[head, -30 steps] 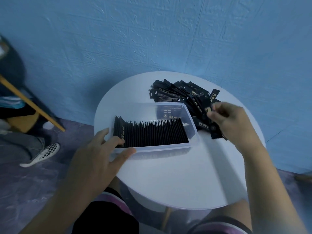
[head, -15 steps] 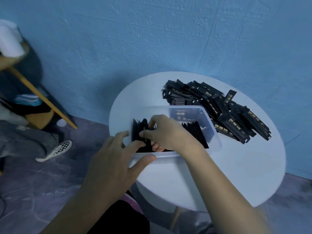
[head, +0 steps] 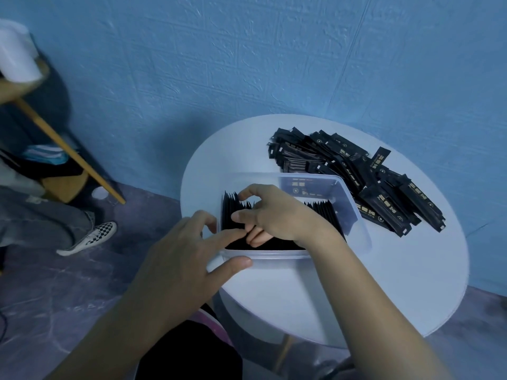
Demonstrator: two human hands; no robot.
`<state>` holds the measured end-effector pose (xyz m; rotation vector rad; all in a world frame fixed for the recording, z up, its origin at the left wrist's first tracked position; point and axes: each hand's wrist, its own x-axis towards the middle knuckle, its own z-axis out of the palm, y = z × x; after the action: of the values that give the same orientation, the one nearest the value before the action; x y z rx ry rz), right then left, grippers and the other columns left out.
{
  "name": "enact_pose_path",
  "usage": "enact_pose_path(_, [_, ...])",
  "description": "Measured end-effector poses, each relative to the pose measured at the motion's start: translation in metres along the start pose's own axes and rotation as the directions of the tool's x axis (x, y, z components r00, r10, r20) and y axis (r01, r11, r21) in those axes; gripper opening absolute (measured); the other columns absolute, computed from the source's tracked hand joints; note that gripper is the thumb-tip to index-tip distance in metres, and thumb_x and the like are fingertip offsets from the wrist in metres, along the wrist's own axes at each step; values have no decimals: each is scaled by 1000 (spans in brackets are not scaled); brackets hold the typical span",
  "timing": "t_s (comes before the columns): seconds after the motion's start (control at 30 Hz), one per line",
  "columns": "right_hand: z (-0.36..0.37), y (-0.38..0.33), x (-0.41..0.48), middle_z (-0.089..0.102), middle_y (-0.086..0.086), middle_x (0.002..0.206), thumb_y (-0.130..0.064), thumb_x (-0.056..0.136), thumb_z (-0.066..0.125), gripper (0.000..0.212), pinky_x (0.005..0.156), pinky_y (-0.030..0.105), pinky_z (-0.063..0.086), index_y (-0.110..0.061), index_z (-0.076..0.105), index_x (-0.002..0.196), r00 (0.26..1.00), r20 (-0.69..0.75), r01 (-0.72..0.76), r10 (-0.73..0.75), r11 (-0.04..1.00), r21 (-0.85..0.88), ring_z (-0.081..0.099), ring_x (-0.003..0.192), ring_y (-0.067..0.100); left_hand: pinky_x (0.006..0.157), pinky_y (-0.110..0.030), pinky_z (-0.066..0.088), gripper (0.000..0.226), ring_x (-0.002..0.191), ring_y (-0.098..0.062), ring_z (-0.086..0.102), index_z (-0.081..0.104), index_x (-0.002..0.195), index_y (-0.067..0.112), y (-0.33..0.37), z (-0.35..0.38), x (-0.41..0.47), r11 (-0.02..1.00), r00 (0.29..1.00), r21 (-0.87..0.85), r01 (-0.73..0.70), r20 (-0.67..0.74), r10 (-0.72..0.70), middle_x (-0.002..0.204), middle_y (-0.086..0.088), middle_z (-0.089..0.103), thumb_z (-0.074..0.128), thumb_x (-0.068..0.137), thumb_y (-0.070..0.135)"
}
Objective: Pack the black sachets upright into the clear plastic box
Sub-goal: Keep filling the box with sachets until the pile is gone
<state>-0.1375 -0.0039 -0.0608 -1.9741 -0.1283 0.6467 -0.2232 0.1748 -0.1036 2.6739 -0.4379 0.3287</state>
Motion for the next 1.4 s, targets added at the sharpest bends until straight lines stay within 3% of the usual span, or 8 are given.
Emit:
enact_pose_path(0.13, [-3, 2, -4, 65, 18, 87, -11, 97, 65, 53, 66, 28, 62, -14, 43, 145, 998, 56, 39, -41, 999, 39, 69, 65, 24, 55, -20, 45, 60, 77, -7, 47, 65, 121, 45, 1, -3, -2, 1000, 999, 3, -26, -26, 26, 98, 11, 51, 27, 91, 79])
enact_pose_path(0.27, [-5, 4, -4, 65, 18, 92, -6, 97, 63, 56, 66, 25, 60, -16, 43, 148, 993, 97, 65, -69, 997, 47, 71, 68, 21, 54, -14, 37, 49, 66, -4, 46, 66, 120, 47, 2, -5, 1, 997, 997, -25, -67, -39, 66, 82, 14, 47, 41, 88, 75])
enact_pose_path(0.43, [-6, 4, -1, 66, 15, 92, -5, 97, 62, 56, 71, 26, 61, -16, 42, 148, 989, 123, 79, -81, 997, 17, 73, 72, 21, 54, -16, 44, 60, 59, 1, 54, 56, 128, 53, -3, -10, 5, 992, 997, -113, -63, 38, 68, 61, 20, 51, 30, 85, 86])
enact_pose_path(0.6, [-12, 7, 0, 68, 18, 99, 1, 97, 59, 57, 79, 29, 61, -13, 42, 150, 987, 126, 98, -98, 995, 3, 74, 82, 23, 57, -26, 53, 64, 62, 0, 58, 57, 126, 51, -7, -5, 11, 979, 996, -184, -82, 21, 88, 66, 20, 59, 37, 80, 90])
enact_pose_path(0.73, [-11, 10, 1, 67, 16, 93, 7, 96, 56, 54, 78, 29, 62, -5, 44, 147, 988, 118, 101, -103, 995, 24, 72, 80, 23, 59, -10, 41, 69, 64, 4, 58, 61, 119, 50, -4, -7, 12, 981, 996, -179, -72, 36, 79, 70, 21, 62, 32, 74, 95])
enact_pose_path(0.87, [-14, 11, 1, 68, 11, 89, 7, 98, 53, 49, 78, 27, 61, -2, 46, 145, 987, 121, 107, -109, 994, 27, 72, 79, 21, 57, -8, 37, 71, 61, 9, 55, 59, 122, 51, -5, -6, 15, 980, 997, -190, -65, 36, 74, 63, 24, 56, 33, 72, 96])
enact_pose_path(1.07, [-22, 16, -7, 69, 12, 96, 5, 102, 45, 41, 78, 27, 61, -1, 49, 143, 988, 113, 106, -103, 994, -22, 70, 81, 20, 51, -20, 46, 61, 54, 11, 50, 62, 111, 43, -10, 8, 14, 964, 998, -260, -58, -8, 58, 59, 30, 49, 42, 79, 91])
enact_pose_path(1.4, [-54, 31, -37, 71, 4, 88, -4, 103, 50, 33, 79, 31, 61, -13, 61, 132, 972, -152, 161, -181, 978, -135, 68, 79, 16, 65, -9, 28, 83, 75, 3, 52, 63, 123, 45, -2, -6, 12, 998, 998, -57, -8, 67, 12, 84, 22, 64, 22, 73, 97])
